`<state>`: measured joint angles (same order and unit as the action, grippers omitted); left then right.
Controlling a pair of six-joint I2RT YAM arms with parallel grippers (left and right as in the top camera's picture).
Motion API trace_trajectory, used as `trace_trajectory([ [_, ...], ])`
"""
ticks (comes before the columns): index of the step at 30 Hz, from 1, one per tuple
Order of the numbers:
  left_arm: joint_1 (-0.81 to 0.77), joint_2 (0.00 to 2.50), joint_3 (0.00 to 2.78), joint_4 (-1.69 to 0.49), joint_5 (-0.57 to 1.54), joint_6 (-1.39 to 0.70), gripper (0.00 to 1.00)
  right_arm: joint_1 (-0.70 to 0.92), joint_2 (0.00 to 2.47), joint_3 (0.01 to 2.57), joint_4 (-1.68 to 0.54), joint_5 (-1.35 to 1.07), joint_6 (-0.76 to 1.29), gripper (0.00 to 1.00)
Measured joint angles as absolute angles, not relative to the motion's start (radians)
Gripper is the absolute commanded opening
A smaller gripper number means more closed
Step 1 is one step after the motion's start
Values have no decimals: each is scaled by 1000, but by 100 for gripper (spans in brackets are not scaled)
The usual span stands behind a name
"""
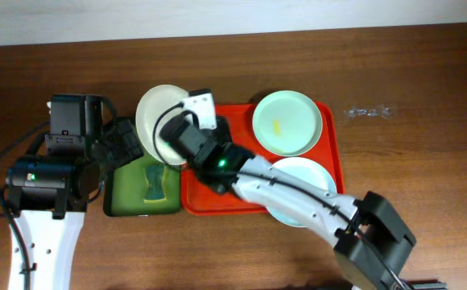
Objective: Clean dirty plates on tray and stack at the side
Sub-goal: 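Carry the white plate rightward and set it on the table's right side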
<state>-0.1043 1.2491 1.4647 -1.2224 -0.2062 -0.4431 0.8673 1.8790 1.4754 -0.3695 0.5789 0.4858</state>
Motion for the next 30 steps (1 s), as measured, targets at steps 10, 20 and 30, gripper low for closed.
trace_trajectory([
  [10,-104,1249,1465,-1222,-206,-443,99,447,1697,1476,-638,68,570,4],
  [20,-104,1249,1465,-1222,-206,-443,99,-245,1648,1481,-1097,-130,502,4],
  [30,-104,1249,1465,-1222,-206,-443,99,-511,1650,1422,-1124,-36,448,4],
])
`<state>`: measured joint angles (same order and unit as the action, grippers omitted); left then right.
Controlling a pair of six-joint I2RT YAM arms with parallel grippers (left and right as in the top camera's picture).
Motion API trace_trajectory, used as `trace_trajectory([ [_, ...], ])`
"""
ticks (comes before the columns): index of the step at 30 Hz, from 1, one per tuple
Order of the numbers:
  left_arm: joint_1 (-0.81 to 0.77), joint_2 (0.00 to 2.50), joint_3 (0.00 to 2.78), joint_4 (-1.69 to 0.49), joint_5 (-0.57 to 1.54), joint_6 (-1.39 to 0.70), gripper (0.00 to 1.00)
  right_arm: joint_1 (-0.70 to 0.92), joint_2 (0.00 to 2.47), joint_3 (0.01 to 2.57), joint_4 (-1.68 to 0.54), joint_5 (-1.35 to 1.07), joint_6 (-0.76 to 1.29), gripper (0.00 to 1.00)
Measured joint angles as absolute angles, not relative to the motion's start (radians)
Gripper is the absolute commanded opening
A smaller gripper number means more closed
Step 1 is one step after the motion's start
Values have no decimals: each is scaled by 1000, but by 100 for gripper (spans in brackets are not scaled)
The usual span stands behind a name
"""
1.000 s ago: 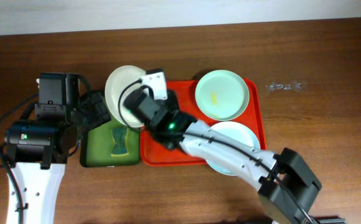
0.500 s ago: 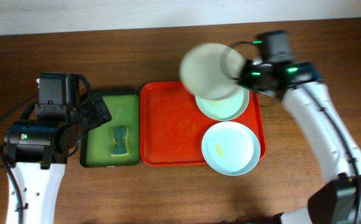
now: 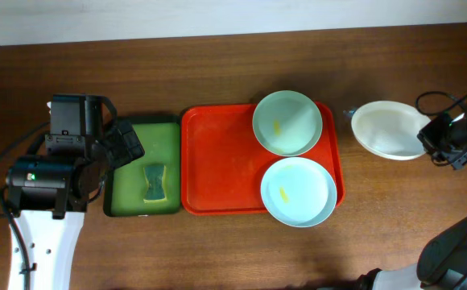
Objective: Clean dirty plates on tray and stack at the side
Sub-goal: 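Carry the white plate rightward and set it on the table's right side, then release the white plate and move right gripper to the lower pale green plate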
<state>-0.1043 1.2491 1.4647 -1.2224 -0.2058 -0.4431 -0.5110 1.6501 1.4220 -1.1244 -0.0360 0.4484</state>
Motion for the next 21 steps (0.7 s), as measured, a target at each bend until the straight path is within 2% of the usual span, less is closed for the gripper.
trace_trajectory([
  [9,-104,1249,1465,-1223,-206,-443,99,-511,1673,1141,-823,-23,443,4],
  [16,-104,1249,1465,-1223,-206,-443,99,-511,1674,1093,-735,-23,442,4],
  [17,-104,1249,1465,-1223,-206,-443,99,-511,1674,1093,-728,-23,441,9],
  [20,-104,1249,1465,-1223,-206,-443,99,-511,1674,1093,-722,-23,440,16],
  [21,-104,1249,1465,-1223,-206,-443,99,-511,1674,1093,-719,-23,441,24],
])
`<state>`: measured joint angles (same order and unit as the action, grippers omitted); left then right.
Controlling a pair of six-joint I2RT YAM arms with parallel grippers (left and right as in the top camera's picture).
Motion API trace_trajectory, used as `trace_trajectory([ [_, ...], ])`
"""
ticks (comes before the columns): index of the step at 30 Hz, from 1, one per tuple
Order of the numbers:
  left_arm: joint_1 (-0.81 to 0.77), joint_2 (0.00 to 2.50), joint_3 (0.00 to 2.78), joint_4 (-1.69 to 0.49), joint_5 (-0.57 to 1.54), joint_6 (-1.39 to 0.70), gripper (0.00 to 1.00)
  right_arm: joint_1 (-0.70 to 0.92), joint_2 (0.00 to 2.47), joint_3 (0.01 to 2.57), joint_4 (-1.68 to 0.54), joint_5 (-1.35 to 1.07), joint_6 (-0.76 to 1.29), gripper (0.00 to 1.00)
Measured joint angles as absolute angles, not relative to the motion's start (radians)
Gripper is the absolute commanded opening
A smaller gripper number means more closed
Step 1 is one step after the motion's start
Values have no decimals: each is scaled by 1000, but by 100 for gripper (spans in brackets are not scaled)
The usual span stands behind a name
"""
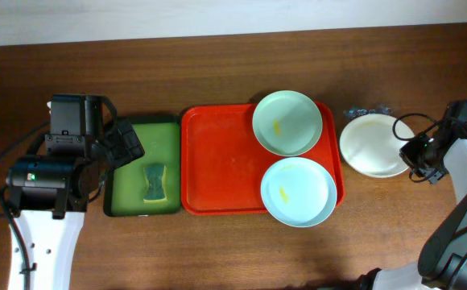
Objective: Clean dirty plates on tray and stack at the side
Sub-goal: 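Release the white plate and move right gripper to the lower pale green plate, then grip the pale green plate rim and drag it left across the red tray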
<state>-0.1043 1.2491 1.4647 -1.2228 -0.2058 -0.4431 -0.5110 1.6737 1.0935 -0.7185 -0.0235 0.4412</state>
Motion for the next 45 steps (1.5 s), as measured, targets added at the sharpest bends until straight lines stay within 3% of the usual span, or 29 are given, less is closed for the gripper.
trace_trajectory([
  [1,-104,1249,1465,-1223,-206,-443,99,-511,1674,1093,-717,-24,442,47],
  [2,-104,1249,1465,-1223,-206,-443,99,-511,1674,1093,-717,-25,442,58],
  [4,-104,1249,1465,-1223,-206,-443,99,-511,1674,1093,-723,-29,439,63],
  [13,-104,1249,1465,-1223,-206,-443,99,-502,1674,1111,-1000,-204,316,60],
  [21,-104,1249,1465,-1223,-206,-443,99,-271,1674,1122,-1209,-260,208,61],
  [31,-104,1249,1465,-1223,-206,-443,99,-9,1674,1109,-1217,-204,207,49],
  [45,-104,1249,1465,-1223,-206,-443,99,24,1672,1053,-1144,-116,284,39],
])
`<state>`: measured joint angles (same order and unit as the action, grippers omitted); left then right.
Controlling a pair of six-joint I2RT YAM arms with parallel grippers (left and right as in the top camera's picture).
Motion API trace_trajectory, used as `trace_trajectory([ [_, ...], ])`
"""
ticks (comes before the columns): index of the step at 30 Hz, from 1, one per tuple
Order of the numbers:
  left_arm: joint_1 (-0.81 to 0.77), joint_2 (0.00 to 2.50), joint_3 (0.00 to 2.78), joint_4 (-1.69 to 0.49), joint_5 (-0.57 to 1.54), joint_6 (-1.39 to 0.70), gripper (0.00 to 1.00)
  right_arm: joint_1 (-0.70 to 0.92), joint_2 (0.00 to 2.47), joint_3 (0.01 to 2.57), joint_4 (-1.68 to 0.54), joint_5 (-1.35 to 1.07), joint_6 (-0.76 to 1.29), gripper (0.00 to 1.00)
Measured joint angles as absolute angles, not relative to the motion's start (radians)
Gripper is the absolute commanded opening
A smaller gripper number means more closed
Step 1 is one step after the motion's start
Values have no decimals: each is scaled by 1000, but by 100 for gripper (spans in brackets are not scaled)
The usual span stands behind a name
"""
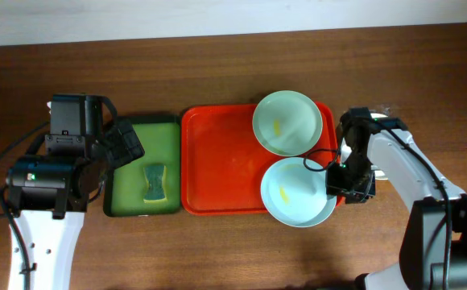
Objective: Clean dirty plates on tray and stack at the side
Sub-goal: 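Grip the pale green plate rim and drag it left across the red tray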
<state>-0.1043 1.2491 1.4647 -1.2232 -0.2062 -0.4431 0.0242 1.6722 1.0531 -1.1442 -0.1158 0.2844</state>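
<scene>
Two pale blue plates lie on the right side of the red tray (pixel 217 161), each with a yellow smear: an upper plate (pixel 286 121) and a lower plate (pixel 294 193). My right gripper (pixel 336 181) sits at the lower plate's right rim, by the tray's right edge; its jaws are not readable from above. The cleaned white plate is hidden under my right arm. My left gripper (pixel 127 143) hovers open over the left part of the green tray (pixel 165 129), holding nothing. A green sponge (pixel 153 183) lies in that tray.
A small clear wrapper (pixel 382 109) lies on the wooden table behind the right arm. The green tray touches the red tray's left side. The left arm's base fills the table's left end.
My right arm has swung left from the white plate at the table's right side. Its gripper is now at the right rim of the lower blue plate. The left arm is unchanged.
First my right arm reached across the red tray, with the white plate over the green tray beside my left gripper. Then it held that plate above the table at the far right. The plate then lay flat right of the tray, and the gripper has returned to the tray.
</scene>
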Motion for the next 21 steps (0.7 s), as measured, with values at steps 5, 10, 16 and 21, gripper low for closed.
trace_trajectory([
  [5,-104,1249,1465,-1223,-206,-443,99,25,1673,971,-1060,-113,317,11],
  [10,-104,1249,1465,-1223,-206,-443,99,26,1670,947,-1021,-173,325,4],
  [16,-104,1249,1465,-1223,-206,-443,99,47,1670,945,-965,-377,331,4],
  [21,-104,1249,1465,-1224,-206,-443,99,170,1671,944,-804,-478,426,4],
])
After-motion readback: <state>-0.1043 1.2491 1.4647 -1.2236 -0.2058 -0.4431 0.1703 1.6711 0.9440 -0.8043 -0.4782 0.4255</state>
